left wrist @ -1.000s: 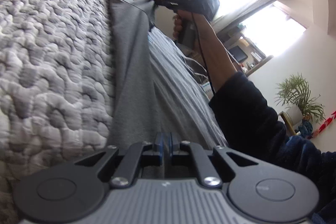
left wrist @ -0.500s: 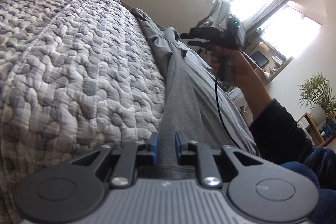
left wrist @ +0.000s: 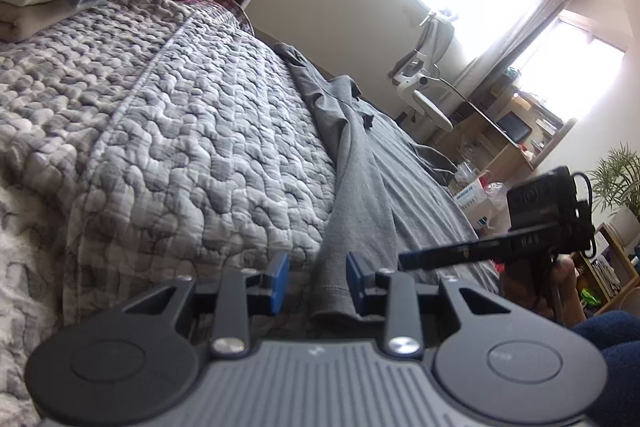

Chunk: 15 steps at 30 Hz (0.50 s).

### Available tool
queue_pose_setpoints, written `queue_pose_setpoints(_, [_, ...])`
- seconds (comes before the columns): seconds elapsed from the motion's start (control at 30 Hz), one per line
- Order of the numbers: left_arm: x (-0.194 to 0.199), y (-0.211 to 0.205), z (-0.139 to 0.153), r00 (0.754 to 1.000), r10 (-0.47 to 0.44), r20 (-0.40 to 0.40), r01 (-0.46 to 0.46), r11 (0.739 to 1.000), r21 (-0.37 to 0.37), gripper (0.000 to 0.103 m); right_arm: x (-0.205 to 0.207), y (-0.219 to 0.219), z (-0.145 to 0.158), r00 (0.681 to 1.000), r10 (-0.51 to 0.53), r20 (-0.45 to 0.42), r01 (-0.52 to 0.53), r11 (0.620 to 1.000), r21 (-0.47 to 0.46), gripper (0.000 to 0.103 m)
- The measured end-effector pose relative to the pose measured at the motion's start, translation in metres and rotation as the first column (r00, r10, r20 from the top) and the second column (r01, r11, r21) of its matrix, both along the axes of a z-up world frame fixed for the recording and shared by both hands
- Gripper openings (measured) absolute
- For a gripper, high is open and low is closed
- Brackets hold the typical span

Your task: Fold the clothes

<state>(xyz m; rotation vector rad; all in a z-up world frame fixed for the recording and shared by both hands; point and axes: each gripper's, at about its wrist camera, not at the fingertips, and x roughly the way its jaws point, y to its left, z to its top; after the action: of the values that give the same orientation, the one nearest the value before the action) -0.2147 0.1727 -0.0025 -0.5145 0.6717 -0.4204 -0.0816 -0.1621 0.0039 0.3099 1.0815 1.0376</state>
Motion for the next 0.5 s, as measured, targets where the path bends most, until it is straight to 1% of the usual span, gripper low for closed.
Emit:
queue_pose_setpoints(0.07, [-0.01,0.008,0.004,0.999,0.033,-0.002,-0.033,0.999,0.006,0.033,-0.009,0.01,-0.003,1.0,0.024,0.002,-0.024,1.0,-0.006,0.048])
queue_pose_setpoints(0.13, [-0.021,0.016,0.006,0.997,0.074,-0.012,-0.074,0.997,0.015,0.033,-0.01,0.022,-0.012,0.999,0.022,-0.039,-0.021,1.0,0.012,0.048])
queue_pose_setpoints(0.17, [-0.027,0.021,0.008,0.996,0.093,-0.016,-0.093,0.996,0.018,0.033,-0.011,0.028,-0.015,0.999,0.017,-0.042,-0.016,1.0,0.017,0.048])
queue_pose_setpoints(0.2, [-0.032,0.024,0.01,0.994,0.108,-0.017,-0.108,0.994,0.023,0.033,-0.012,0.035,-0.018,0.999,0.012,-0.043,-0.011,1.0,0.021,0.045])
queue_pose_setpoints(0.23, [-0.037,0.028,0.012,0.992,0.126,-0.016,-0.125,0.992,0.029,0.033,-0.012,0.041,-0.019,0.999,-0.003,-0.036,0.004,1.0,0.011,0.035])
queue_pose_setpoints(0.27, [-0.044,0.032,0.015,0.989,0.144,-0.013,-0.144,0.989,0.036,0.033,-0.012,0.046,-0.021,0.999,-0.019,-0.027,0.019,1.0,0.0,0.029])
queue_pose_setpoints(0.3, [-0.049,0.036,0.017,0.987,0.158,-0.011,-0.158,0.987,0.038,0.033,-0.013,0.051,-0.022,0.999,-0.035,-0.019,0.035,0.999,-0.01,0.019])
queue_pose_setpoints(0.33, [-0.056,0.039,0.018,0.986,0.169,-0.008,-0.169,0.985,0.037,0.034,-0.012,0.052,-0.023,0.999,-0.048,-0.02,0.048,0.999,-0.014,0.014])
queue_pose_setpoints(0.43, [-0.067,0.047,0.02,0.982,0.191,-0.006,-0.191,0.981,0.032,0.034,-0.016,0.05,-0.018,0.999,-0.035,0.013,0.035,0.999,-0.008,0.008])
queue_pose_setpoints(0.5, [-0.07,0.05,0.02,0.98,0.2,-0.01,-0.199,0.98,0.028,0.034,-0.023,0.041,-0.008,0.999,-0.017,0.051,0.016,1.0,0.012,0.008])
